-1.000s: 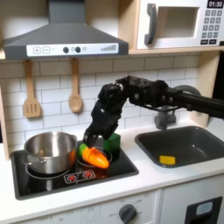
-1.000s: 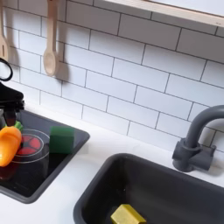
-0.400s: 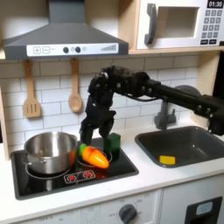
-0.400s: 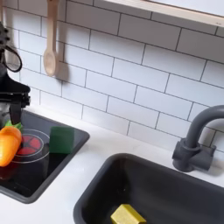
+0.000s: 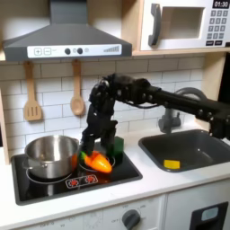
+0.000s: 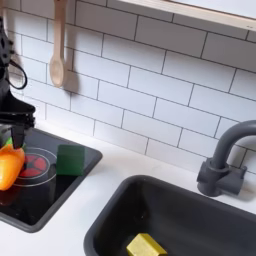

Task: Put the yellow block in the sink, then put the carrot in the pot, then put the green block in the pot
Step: 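Put the carrot in the pot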

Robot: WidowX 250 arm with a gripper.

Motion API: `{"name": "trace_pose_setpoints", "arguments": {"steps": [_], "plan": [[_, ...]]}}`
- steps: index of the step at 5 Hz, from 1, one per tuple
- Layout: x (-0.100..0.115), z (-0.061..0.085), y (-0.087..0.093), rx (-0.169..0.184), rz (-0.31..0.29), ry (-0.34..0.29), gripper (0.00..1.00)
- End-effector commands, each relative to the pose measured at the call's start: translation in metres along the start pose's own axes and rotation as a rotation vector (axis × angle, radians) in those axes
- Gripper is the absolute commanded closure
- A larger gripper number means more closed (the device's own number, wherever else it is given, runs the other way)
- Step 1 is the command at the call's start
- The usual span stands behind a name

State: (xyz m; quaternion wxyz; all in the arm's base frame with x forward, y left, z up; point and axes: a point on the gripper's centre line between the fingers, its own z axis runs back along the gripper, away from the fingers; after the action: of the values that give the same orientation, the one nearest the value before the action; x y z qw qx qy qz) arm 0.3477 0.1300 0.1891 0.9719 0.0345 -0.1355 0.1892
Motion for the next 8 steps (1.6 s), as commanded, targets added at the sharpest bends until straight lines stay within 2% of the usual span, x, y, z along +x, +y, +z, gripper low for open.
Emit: {"name": "trace_pose_setpoints", "arguments": {"steps": [1,4,6,7,8], "plan": [[-0.009,-0.017,0.006,0.027,0.005,0.055,0.0],[-0.017,-0.034,0.006,0.024,-0.002,0.095,0.0],[-0.021,-0.04,0.016,-0.007,-0.011,0.124,0.0],[-0.027,-0.049,0.015,-0.027,-0.033,0.153,0.0],[-0.03,-0.049,0.014,-0.05,-0.035,0.164,0.0]]}}
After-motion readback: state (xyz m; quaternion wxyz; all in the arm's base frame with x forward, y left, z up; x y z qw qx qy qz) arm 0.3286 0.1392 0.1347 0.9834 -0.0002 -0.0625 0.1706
